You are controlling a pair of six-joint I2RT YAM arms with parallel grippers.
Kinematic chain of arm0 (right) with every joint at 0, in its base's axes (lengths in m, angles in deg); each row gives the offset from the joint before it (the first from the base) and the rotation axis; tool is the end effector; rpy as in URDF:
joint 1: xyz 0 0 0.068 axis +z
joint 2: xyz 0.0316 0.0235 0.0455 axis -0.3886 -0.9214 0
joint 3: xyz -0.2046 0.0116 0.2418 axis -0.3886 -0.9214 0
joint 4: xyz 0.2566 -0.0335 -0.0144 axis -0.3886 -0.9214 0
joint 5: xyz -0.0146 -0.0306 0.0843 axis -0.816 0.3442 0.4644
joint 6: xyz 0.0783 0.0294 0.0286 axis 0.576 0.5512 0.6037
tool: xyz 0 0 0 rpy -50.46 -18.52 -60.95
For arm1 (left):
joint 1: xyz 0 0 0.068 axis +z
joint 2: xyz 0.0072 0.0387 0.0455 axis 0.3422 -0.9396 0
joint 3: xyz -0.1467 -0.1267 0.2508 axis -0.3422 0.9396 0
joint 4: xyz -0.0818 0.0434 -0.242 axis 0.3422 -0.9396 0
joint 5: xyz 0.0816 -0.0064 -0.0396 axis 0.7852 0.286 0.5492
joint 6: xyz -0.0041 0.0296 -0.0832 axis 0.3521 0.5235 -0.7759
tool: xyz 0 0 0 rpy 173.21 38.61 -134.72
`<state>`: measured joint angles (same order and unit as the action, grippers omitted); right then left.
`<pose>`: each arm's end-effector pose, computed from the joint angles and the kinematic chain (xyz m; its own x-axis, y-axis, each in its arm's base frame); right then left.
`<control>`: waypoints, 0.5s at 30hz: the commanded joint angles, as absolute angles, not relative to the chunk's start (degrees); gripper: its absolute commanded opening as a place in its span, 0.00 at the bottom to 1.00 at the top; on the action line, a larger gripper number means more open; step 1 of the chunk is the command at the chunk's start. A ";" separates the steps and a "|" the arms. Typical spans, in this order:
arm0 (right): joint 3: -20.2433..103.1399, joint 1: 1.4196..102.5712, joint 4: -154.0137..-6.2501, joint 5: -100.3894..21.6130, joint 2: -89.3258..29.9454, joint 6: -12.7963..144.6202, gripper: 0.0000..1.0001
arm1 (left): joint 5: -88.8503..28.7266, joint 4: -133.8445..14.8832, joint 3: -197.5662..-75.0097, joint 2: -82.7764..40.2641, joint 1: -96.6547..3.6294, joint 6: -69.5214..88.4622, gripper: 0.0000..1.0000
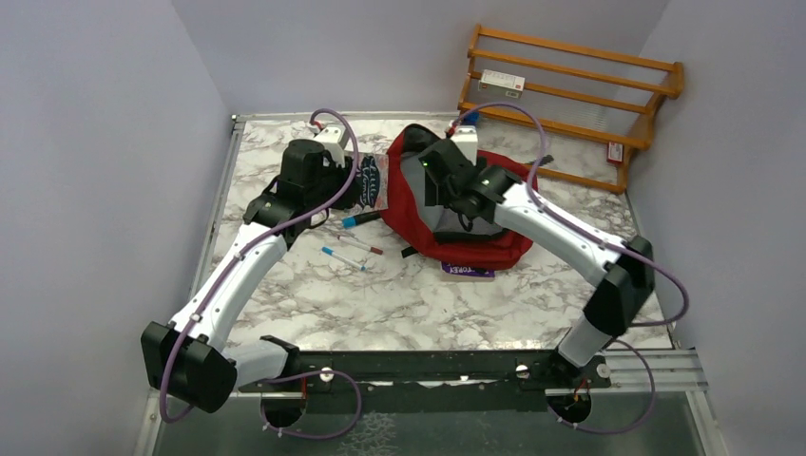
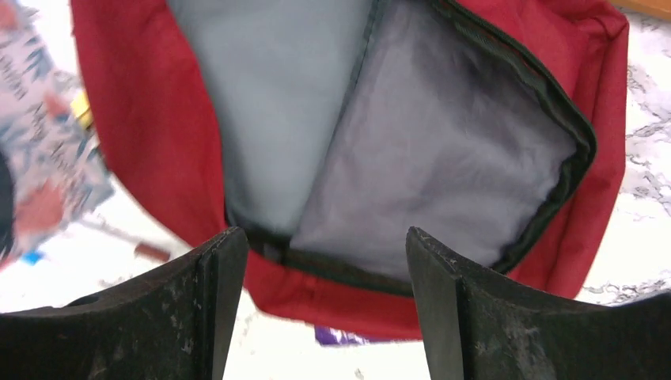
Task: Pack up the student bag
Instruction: Place the book in the student bag.
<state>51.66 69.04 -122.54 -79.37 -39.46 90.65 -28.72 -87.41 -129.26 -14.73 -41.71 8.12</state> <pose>0.2833 0.2346 0.3572 -0.6278 -0.0158 -0.7782 -0.0390 0.9992 0.0112 0.2628 -0.1149 0.3712 -0.5508 -0.0200 -0.8344 0.3499 0.9021 -0.2526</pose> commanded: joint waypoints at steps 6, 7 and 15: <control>70.19 67.04 -137.93 -93.26 -61.15 103.23 0.78 | -24.30 -82.94 -129.34 -9.34 -41.54 5.90 0.00; 71.43 66.38 -138.54 -93.19 -62.54 103.45 0.78 | -23.79 -83.25 -128.99 -8.96 -41.46 6.01 0.00; 78.24 63.10 -140.01 -93.54 -71.23 102.08 0.78 | -22.68 -84.17 -126.95 -6.95 -41.54 7.43 0.00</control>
<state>74.04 64.12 -136.53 -89.68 -67.87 100.75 -24.63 -87.63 -127.38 -9.36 -41.71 6.96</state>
